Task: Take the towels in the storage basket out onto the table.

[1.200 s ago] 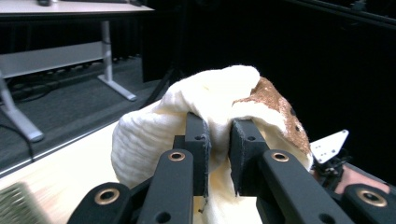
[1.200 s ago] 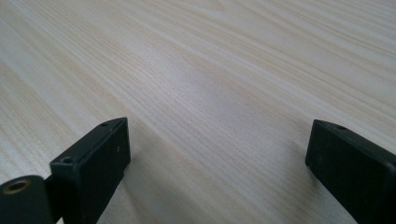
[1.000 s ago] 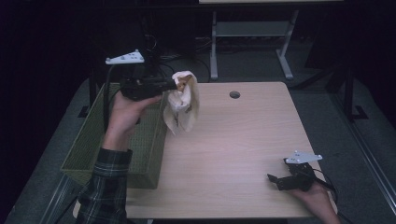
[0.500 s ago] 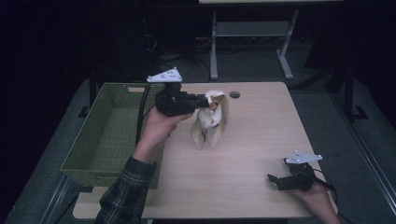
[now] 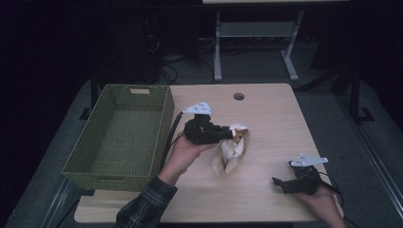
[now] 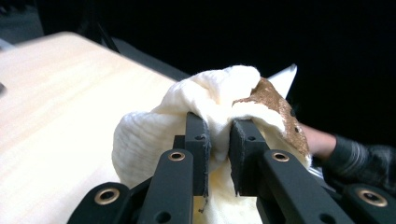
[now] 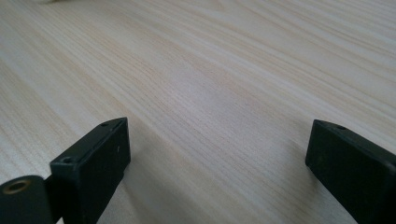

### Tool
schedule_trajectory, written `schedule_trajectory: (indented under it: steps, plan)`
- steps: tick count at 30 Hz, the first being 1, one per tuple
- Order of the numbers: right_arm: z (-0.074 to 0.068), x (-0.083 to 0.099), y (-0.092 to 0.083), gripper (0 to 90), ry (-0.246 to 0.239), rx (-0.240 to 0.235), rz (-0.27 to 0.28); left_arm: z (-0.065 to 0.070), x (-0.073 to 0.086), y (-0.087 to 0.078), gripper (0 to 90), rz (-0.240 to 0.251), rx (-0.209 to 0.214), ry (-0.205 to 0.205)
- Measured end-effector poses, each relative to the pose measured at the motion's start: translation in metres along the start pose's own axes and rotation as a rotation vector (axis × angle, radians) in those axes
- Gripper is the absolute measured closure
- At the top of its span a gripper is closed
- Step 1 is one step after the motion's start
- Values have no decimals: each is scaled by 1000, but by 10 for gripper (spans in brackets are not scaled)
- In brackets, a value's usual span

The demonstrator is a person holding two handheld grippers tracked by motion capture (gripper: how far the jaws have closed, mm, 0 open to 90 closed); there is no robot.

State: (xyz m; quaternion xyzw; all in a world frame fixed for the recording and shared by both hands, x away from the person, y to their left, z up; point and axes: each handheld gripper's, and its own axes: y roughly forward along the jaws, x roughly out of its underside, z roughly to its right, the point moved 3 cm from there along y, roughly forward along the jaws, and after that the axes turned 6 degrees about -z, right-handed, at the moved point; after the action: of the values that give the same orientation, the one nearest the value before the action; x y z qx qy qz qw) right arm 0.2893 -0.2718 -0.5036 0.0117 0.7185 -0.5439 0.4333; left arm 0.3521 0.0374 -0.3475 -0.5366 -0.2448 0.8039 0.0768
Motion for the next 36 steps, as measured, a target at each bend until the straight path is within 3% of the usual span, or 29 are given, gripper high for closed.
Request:
schedule_trajectory:
  steps: [2,4,8,13,17,18,22,23,26,30,35,36]
  plan:
    - [0,0,0,61,-1,0,0,-5,14,13,784,-32,14,-21]
    - [0,0,0,61,-3,0,-1,-8,19,17,784,-47,13,-17]
    - [0,0,0,61,0,0,0,-24,39,31,777,-100,-14,-34]
    - [0,0,0,61,0,0,-1,-39,51,38,758,-127,-31,-52]
    - [0,0,0,61,0,0,-1,-51,62,43,711,-157,-58,-61]
    - [0,0,0,61,1,-1,-1,-55,65,44,627,-173,-78,-63]
    - [0,0,0,61,0,-1,0,-56,68,44,413,-196,-107,-52]
    - [0,0,0,61,0,-1,0,-56,69,43,413,-207,-114,-51]
    - [0,0,0,61,-4,-4,-1,-53,70,39,282,-221,-149,-28]
    - [1,-1,0,61,-8,-6,2,-49,74,31,211,-233,-180,-23]
    - [0,-1,0,68,-7,-7,0,-44,75,18,182,-209,-192,-39]
    - [0,-2,-1,103,-7,-6,-10,-40,79,15,181,-201,-193,-43]
